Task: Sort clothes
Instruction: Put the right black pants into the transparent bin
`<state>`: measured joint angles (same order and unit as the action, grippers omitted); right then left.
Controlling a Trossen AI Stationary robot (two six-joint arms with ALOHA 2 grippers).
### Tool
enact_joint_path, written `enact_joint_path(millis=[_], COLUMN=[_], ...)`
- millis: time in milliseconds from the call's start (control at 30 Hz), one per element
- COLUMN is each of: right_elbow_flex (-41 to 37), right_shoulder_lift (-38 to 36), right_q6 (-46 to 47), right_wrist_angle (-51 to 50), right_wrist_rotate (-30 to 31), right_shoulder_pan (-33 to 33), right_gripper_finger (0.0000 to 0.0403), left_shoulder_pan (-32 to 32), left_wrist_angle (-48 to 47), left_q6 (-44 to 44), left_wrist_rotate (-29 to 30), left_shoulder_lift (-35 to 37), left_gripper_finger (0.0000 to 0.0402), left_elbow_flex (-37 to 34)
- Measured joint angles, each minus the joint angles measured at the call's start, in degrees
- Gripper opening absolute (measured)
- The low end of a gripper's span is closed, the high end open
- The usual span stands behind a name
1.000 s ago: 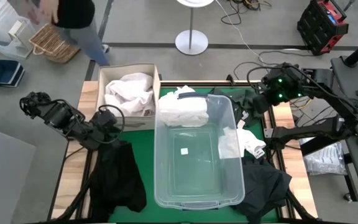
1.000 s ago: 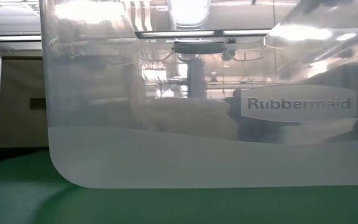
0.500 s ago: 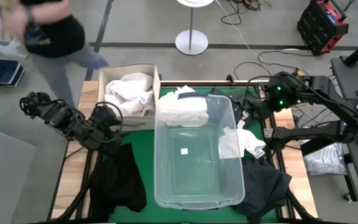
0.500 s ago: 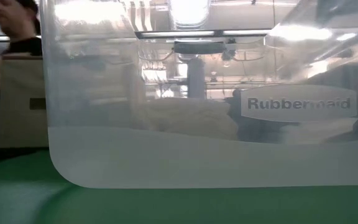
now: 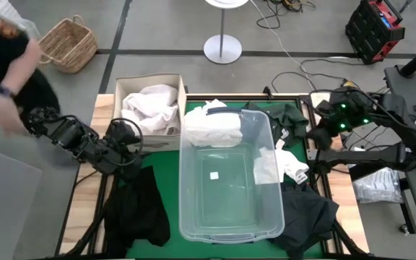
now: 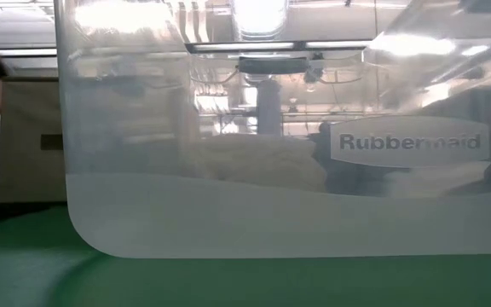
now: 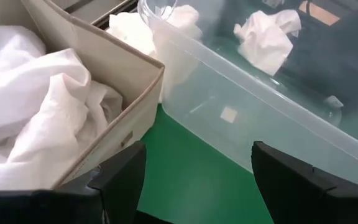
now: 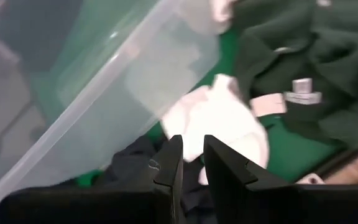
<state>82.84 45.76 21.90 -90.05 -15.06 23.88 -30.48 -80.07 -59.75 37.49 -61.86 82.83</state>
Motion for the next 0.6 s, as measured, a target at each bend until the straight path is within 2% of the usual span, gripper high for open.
enact_joint_path(millis=[267, 400, 600], right_elbow_flex=[-0.01, -0.57, -5.75], right_shoulder_lift=[-1.70, -1.90, -1.77], right_q6=[-10.40, -16.71, -20.52], right_wrist_angle=[-0.05, 0.02, 0.05], right_wrist_rotate=[-6.25, -7.50, -9.65], right_shoulder_pan=[0.00, 0.00, 0.00], right_gripper_finger=[0.0057, 0.0057, 0.0057], left_shoulder_pan=[0.00, 0.00, 0.00], left_wrist_angle=[-0.02, -0.02, 1.01], left_q6=[0.69, 1.06, 0.93], left_wrist_rotate=[4.06, 5.89, 8.55], left_shoulder_lift=[-0.09, -0.09, -0.09], left_gripper_finger=[0.0267, 0.0267, 0.0267], left_elbow_flex=[0.00, -0.02, -0.02])
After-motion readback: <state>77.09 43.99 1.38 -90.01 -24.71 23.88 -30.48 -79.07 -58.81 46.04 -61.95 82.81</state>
